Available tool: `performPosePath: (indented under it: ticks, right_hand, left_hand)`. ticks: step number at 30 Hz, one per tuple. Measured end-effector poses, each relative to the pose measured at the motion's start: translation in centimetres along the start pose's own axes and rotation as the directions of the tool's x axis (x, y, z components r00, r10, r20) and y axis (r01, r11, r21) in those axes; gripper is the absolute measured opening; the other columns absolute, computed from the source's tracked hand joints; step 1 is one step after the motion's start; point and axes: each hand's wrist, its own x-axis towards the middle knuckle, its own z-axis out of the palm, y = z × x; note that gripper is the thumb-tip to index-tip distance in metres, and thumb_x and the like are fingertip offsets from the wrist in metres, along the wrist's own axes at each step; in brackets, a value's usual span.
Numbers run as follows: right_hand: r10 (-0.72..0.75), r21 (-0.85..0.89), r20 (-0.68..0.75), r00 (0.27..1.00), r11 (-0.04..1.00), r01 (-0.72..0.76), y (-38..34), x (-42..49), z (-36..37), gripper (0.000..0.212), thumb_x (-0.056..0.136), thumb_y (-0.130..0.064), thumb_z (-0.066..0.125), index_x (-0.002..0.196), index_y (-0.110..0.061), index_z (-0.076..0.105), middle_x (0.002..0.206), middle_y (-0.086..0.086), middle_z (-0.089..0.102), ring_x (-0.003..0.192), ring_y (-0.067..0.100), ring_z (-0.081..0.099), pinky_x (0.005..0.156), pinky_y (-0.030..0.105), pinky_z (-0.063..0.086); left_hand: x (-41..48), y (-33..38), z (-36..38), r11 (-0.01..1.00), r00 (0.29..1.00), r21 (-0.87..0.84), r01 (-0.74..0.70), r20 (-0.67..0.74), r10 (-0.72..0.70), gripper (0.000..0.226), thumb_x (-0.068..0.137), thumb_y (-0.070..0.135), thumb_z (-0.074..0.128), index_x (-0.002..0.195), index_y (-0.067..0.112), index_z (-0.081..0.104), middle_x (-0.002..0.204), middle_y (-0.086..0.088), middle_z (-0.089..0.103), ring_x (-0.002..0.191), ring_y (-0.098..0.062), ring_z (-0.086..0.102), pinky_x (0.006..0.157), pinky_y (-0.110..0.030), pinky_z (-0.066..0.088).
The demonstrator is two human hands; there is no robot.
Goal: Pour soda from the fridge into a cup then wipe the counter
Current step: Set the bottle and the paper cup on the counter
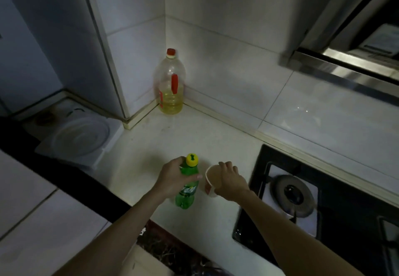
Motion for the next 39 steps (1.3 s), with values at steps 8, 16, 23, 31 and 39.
performPosePath:
  ticks: [8, 16, 23, 31, 39]
  right_hand:
    - [0.039, 0.128, -0.178, 0.983, 0.992, -0.016, 4.1, -4.3, -3.6, 0.095, 0.071, -0.036, 0.077, 0.145, -0.014, 0.023, 0.139, 0.008, 0.031, 0.125, 0.029, 0.035, 0.093, 0.047, 0.047]
    - [0.271, 0.227, -0.396, 0.877, 0.955, -0.192, 15.2, -18.7, -6.8, 0.094, 0.072, -0.043, 0.075, 0.144, -0.01, 0.026, 0.137, 0.009, 0.033, 0.125, 0.029, 0.036, 0.087, 0.044, 0.047]
    - [0.563, 0.335, -0.464, 0.684, 0.827, -0.453, 26.3, -38.0, -5.6, 0.087, 0.071, -0.042, 0.074, 0.14, -0.01, 0.031, 0.133, 0.009, 0.036, 0.125, 0.031, 0.035, 0.089, 0.045, 0.047]
    - [0.777, 0.418, -0.446, 0.444, 0.62, -0.664, 35.0, -58.0, -3.3, 0.084, 0.078, -0.044, 0.069, 0.142, -0.007, 0.029, 0.135, 0.009, 0.035, 0.125, 0.028, 0.033, 0.088, 0.045, 0.047]
    - [0.876, 0.49, -0.373, 0.305, 0.465, -0.738, 43.6, -66.3, -1.9, 0.083, 0.079, -0.045, 0.067, 0.142, -0.007, 0.03, 0.136, 0.011, 0.035, 0.125, 0.029, 0.034, 0.091, 0.044, 0.044]
  left_hand:
    - [1.0, 5.8, 4.2, 0.991, 0.99, 0.064, -0.116, 0.092, 0.11, 0.04, 0.069, 0.032, 0.086, 0.102, 0.018, 0.069, 0.099, 0.004, 0.073, 0.094, -0.015, 0.068, 0.086, -0.033, 0.056]
    - [-3.7, 15.1, 15.7, 0.926, 0.917, 0.103, -0.363, 0.217, 0.336, 0.045, 0.07, 0.034, 0.085, 0.107, 0.013, 0.07, 0.104, -0.004, 0.073, 0.098, -0.02, 0.067, 0.092, -0.036, 0.053]
    - [-15.0, 20.3, 30.8, 0.846, 0.77, -0.004, -0.533, 0.411, 0.487, 0.042, 0.069, 0.034, 0.085, 0.105, 0.018, 0.072, 0.101, 0.001, 0.074, 0.096, -0.015, 0.068, 0.089, -0.03, 0.052]
    - [-28.9, 23.9, 46.8, 0.82, 0.579, -0.179, -0.544, 0.627, 0.521, 0.042, 0.073, 0.035, 0.083, 0.108, 0.017, 0.069, 0.104, 0.0, 0.073, 0.098, -0.014, 0.067, 0.089, -0.031, 0.053]
    - [-34.2, 26.4, 58.5, 0.806, 0.435, -0.184, -0.562, 0.764, 0.477, 0.046, 0.073, 0.041, 0.081, 0.111, 0.019, 0.067, 0.108, 0.002, 0.073, 0.1, -0.014, 0.067, 0.092, -0.041, 0.054]
